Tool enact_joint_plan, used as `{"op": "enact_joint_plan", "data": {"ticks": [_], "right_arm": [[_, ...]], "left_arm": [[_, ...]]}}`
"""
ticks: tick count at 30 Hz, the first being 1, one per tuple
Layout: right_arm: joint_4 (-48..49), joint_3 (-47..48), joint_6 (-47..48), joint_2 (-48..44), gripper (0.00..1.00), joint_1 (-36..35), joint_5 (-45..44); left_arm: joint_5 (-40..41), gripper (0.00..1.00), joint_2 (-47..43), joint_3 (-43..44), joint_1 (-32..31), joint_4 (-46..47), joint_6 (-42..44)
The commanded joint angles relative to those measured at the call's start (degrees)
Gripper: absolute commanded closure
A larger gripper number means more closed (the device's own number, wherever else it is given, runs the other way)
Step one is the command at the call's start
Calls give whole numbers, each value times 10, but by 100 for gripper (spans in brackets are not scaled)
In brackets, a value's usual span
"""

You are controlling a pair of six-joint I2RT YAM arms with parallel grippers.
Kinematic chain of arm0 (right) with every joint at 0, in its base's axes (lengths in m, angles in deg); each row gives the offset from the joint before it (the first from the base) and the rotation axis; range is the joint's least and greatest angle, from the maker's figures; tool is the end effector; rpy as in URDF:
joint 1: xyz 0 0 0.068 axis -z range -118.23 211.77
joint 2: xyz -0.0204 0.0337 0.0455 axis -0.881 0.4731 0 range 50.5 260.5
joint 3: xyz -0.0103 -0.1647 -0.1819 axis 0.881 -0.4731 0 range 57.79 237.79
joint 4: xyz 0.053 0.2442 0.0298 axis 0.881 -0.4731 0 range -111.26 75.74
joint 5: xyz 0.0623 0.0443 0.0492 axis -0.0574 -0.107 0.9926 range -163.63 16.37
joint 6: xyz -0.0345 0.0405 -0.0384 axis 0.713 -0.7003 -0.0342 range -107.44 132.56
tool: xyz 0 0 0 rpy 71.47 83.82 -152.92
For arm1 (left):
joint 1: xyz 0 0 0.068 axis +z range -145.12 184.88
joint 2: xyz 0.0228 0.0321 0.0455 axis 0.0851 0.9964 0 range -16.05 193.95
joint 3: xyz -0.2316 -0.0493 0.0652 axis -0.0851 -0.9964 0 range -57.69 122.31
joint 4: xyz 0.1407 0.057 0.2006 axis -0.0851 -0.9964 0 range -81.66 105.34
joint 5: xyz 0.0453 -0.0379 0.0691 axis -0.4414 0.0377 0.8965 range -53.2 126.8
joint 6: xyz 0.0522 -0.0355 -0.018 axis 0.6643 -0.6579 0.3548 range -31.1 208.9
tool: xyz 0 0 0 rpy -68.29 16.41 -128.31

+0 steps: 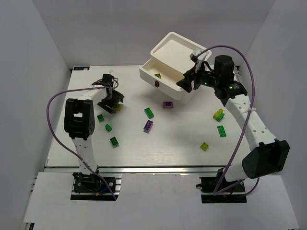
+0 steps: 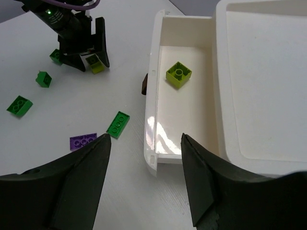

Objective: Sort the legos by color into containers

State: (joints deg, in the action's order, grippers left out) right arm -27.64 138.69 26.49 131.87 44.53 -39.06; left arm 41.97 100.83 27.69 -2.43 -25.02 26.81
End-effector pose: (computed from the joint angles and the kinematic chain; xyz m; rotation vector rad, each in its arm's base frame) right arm 0.3092 0.1266 0.3769 -0.8839 1.5760 0.5857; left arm 0.3942 -0.0459 0.1333 -1.3184 2.5003 -0.1520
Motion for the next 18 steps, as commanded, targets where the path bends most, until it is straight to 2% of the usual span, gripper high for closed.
{"op": "enact_joint_plan", "data": {"ticks": [1,6,9,10,12,13,15,16,17,18], "right_arm": [[28,1,-3,-9,34,8,-3],[23,2,-5,-7,34,17,8],[19,-2,-3,-12,35,21,9],[17,-6,-1,-15,35,22,9],[12,-10,4,-23,35,26,8],[10,-13,7,-28,36,26,6],[10,-27,14,-41,39,32,-10],[15,-32,10,-48,44,33,-22],[22,-45,2,-56,54,38,-41],[30,-54,-21,-75,80,40,-81]], "left_arm": [[19,16,5,24,2,-27,-25],[23,32,39,64,2,-41,-24],[25,45,57,94,2,-60,-21],[28,55,59,98,2,-63,-21],[30,65,47,95,2,-61,-15],[29,75,40,91,2,-56,-9],[30,85,2,87,-9,-39,23],[31,89,-15,86,-9,-30,38],[14,95,-36,83,-16,9,54],[-10,97,-58,62,-21,44,83]]}}
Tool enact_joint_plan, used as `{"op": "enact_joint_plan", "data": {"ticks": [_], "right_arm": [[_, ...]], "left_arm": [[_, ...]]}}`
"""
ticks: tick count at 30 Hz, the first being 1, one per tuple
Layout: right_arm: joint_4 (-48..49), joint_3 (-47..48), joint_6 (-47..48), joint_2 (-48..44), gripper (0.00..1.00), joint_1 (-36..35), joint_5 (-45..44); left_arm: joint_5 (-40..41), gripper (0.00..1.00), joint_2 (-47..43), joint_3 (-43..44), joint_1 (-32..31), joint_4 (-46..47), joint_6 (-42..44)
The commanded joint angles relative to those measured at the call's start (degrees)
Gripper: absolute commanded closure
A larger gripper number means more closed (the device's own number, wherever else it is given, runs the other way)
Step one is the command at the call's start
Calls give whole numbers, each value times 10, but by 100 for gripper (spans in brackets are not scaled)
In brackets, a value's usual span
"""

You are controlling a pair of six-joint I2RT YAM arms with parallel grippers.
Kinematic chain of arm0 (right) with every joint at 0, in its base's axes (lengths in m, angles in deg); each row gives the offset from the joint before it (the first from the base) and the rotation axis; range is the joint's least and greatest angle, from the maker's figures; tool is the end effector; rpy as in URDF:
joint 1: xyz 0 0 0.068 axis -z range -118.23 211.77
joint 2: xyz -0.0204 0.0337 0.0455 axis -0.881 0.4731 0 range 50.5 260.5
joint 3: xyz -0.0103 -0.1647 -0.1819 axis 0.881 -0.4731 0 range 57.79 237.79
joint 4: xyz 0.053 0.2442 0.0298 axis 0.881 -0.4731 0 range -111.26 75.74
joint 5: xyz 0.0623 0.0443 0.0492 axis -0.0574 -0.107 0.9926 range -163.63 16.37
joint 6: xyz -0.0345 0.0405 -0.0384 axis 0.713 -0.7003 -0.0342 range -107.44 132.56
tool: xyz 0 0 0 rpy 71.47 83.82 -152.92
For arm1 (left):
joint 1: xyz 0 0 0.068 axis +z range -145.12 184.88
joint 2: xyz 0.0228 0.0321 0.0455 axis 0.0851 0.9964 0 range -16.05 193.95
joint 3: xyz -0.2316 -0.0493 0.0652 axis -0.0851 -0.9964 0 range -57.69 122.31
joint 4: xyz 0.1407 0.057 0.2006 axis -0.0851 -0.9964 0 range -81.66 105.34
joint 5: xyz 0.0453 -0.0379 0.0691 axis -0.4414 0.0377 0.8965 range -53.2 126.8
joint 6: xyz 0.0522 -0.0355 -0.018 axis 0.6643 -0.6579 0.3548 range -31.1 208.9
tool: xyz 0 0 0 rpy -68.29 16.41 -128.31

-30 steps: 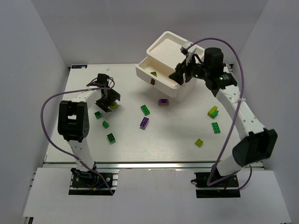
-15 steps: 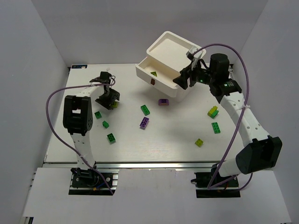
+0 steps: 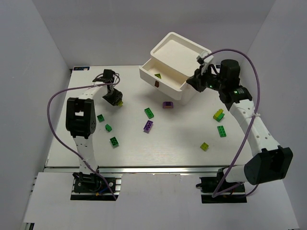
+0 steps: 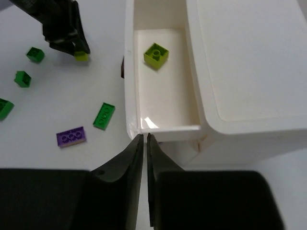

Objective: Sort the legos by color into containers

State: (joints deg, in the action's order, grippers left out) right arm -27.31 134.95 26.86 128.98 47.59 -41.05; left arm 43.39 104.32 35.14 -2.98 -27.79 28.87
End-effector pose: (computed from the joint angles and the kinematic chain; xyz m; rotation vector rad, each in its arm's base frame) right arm 0.3060 0.1059 0.3700 -0.8226 1.6132 0.5146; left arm 0.4132 -0.0511 0.1435 -1.2537 2.4985 -0.1324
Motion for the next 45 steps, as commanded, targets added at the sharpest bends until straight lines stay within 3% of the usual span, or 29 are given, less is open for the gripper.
{"op": "enact_joint_plan", "data": {"ticks": [1,2,5,9,10,11,14,17,24,26,30,35,39,41,42,43,45], "right_arm": [[31,-24,-31,-54,91,14,-80],[30,-35,-37,-60,100,20,-94],[-40,-28,-23,-73,100,34,-117],[-155,-6,41,-68,100,51,-84],[-176,-6,57,-68,97,56,-69],[-194,-7,71,-68,77,58,-56],[-248,-25,114,-74,50,63,-9],[-256,-50,122,-85,41,64,-1],[-258,-70,138,-77,31,66,-51],[-262,-70,141,-72,28,67,-51],[-283,-71,153,-54,16,67,-50],[-319,-78,181,-32,11,68,-42],[-356,-105,270,-38,18,67,18],[-398,-116,377,-31,25,68,60],[-416,-122,408,-27,28,66,64],[-442,-135,432,-18,32,67,66],[-470,-142,498,-3,34,66,52]], "left_arm": [[-54,98,-144,-31,-15,115,75],[-122,99,-171,-53,-21,223,88],[-216,100,-233,-106,-35,377,101],[-295,100,-181,12,-59,404,104],[-306,100,-165,37,-66,403,105],[-312,100,-131,65,-73,395,107],[-310,100,-82,172,-100,352,118],[-298,98,-33,245,-118,309,121],[-267,70,-2,278,-131,235,144],[-258,55,-1,284,-137,223,147],[-262,35,4,305,-137,223,151],[-265,27,-3,319,-137,247,141],[-267,29,-24,328,-137,256,135],[-263,43,-45,312,-131,255,143],[-256,55,-74,297,-125,255,149],[-247,76,-92,276,-124,249,156],[-231,83,-162,198,-118,244,194]]}}
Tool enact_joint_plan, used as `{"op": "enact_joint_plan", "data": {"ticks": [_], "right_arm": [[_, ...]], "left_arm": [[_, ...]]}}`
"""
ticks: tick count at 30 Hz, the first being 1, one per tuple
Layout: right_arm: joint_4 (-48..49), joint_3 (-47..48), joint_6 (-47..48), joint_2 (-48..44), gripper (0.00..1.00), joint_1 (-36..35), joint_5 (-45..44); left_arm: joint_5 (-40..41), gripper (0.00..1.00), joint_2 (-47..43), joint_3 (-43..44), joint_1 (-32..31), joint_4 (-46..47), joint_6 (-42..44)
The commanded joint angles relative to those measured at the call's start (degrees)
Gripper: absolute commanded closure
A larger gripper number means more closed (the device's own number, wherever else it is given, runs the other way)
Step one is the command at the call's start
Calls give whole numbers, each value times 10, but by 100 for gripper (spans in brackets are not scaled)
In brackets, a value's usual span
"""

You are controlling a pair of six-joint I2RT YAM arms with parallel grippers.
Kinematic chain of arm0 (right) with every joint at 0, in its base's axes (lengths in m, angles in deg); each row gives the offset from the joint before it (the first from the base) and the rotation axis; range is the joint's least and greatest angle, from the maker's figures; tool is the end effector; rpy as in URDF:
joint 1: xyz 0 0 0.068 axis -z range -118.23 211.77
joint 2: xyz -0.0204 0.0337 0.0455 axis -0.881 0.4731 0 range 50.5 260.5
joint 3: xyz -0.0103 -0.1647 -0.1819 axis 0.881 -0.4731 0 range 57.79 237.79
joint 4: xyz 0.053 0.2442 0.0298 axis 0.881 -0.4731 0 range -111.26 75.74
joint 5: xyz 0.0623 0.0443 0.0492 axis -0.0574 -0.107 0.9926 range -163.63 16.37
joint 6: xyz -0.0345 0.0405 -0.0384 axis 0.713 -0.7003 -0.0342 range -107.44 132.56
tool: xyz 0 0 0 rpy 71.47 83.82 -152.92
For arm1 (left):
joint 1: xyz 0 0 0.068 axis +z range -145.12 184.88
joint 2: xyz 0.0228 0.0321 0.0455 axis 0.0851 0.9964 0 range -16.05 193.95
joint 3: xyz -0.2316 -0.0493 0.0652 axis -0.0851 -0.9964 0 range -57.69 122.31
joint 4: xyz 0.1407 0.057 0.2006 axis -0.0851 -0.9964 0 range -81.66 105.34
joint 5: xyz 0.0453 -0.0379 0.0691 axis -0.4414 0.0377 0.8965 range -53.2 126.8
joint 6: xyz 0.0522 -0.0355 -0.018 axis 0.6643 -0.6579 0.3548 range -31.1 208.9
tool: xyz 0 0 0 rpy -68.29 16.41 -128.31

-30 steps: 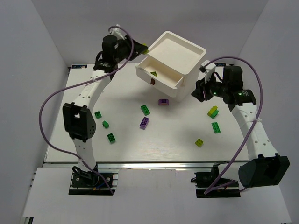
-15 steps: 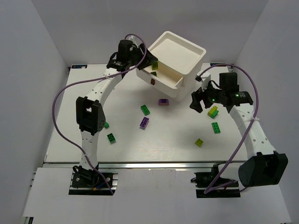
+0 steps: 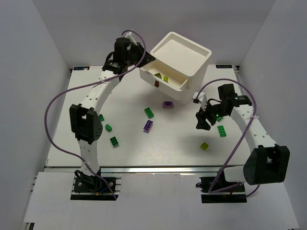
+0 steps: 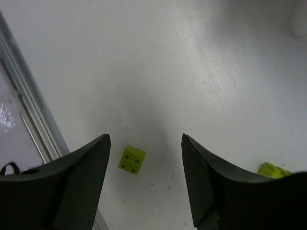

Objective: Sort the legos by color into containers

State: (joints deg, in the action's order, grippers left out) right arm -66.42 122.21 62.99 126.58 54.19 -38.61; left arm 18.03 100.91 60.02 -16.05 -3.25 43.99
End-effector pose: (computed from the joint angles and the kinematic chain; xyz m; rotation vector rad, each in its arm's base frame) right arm 0.2503 0.0632 0.2494 -1.3482 2.0603 0.5126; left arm 0.4400 -0.1861 0.3490 -0.1801 2.0086 -1.0708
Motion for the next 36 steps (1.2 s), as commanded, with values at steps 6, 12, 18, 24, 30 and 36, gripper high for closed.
{"op": "enact_joint_plan", "data": {"ticks": [6,12,18,24,30,36], "right_arm": [[-88,-38,52,64,16,-17,-70],[29,-124,-87,39,12,-70,-227],[108,-171,-151,50,15,-101,-323],[132,-192,-160,59,23,-111,-336],[135,-207,-168,66,44,-119,-321],[120,-201,-163,69,86,-117,-319]], "left_arm": [[98,17,-333,-322,12,-12,133],[176,6,-523,-553,12,-4,95],[178,7,-559,-616,12,1,61],[168,6,-535,-618,12,0,68],[171,6,-535,-624,12,1,67],[171,6,-539,-638,12,3,61]]}}
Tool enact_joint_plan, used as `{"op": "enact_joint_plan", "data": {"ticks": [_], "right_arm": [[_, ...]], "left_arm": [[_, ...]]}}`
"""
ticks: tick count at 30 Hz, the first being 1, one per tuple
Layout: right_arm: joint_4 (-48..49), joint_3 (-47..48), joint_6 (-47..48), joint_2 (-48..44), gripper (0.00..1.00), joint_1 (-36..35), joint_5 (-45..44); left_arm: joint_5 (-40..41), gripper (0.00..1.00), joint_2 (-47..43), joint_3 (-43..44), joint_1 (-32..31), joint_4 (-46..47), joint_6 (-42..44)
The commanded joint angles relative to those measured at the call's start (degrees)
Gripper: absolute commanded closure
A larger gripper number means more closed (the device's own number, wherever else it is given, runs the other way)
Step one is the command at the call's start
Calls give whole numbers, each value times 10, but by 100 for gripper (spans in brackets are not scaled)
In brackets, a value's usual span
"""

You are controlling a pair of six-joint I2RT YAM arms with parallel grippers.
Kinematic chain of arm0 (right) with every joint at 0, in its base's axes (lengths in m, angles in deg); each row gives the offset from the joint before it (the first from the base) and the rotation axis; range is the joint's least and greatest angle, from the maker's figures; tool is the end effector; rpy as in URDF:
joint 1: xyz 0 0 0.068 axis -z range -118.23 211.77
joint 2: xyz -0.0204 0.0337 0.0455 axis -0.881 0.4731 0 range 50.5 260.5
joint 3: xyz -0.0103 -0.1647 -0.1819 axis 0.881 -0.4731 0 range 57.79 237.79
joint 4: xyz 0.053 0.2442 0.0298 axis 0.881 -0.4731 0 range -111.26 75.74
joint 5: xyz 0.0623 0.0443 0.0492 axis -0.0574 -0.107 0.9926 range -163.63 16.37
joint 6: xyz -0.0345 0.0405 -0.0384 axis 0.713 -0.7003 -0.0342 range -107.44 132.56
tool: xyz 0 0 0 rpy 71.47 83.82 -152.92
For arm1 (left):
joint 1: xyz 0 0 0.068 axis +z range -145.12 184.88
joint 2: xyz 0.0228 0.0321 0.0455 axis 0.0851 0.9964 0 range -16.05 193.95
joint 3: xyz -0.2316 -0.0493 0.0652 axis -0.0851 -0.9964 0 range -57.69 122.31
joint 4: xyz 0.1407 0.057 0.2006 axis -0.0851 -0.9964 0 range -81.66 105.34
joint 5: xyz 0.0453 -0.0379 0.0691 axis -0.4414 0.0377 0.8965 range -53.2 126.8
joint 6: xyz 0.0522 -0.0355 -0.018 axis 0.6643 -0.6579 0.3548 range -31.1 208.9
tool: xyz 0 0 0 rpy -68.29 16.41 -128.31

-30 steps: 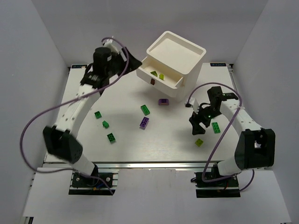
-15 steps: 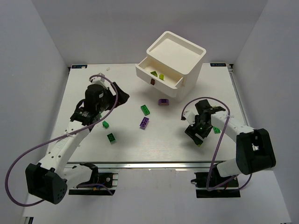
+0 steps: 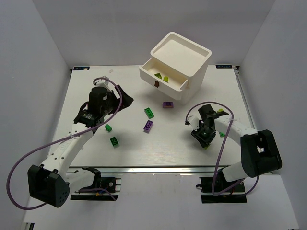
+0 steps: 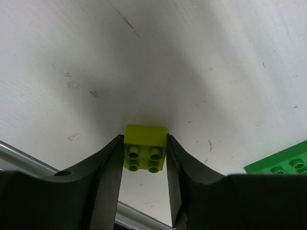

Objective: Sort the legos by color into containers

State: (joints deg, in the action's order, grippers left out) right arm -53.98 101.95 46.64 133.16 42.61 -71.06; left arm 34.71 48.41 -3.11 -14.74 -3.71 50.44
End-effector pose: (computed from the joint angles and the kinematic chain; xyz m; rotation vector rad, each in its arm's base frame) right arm 0.2227 0.0798 0.1254 -1.3196 2.6180 0.0260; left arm 0.2532 -0.0923 0.2844 -0.3279 2.1173 -0.6477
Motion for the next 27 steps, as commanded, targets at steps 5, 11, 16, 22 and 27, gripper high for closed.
{"op": "enact_joint_plan", "data": {"ticks": [5,11,16,22,27], "right_arm": [[-61,136,25,-55,100,11,88],[-40,320,5,-97,100,30,214],[-1,413,-80,-58,100,25,277],[105,551,-233,78,100,-4,289],[116,656,-252,186,98,-35,228]], "left_arm": [[-1,6,-12,-9,-1,10,-2],[-15,6,-2,-15,-1,27,4],[-15,6,-2,-18,-1,32,5],[-23,6,-7,-24,-1,44,4],[-31,5,-13,-21,-1,45,1]]}}
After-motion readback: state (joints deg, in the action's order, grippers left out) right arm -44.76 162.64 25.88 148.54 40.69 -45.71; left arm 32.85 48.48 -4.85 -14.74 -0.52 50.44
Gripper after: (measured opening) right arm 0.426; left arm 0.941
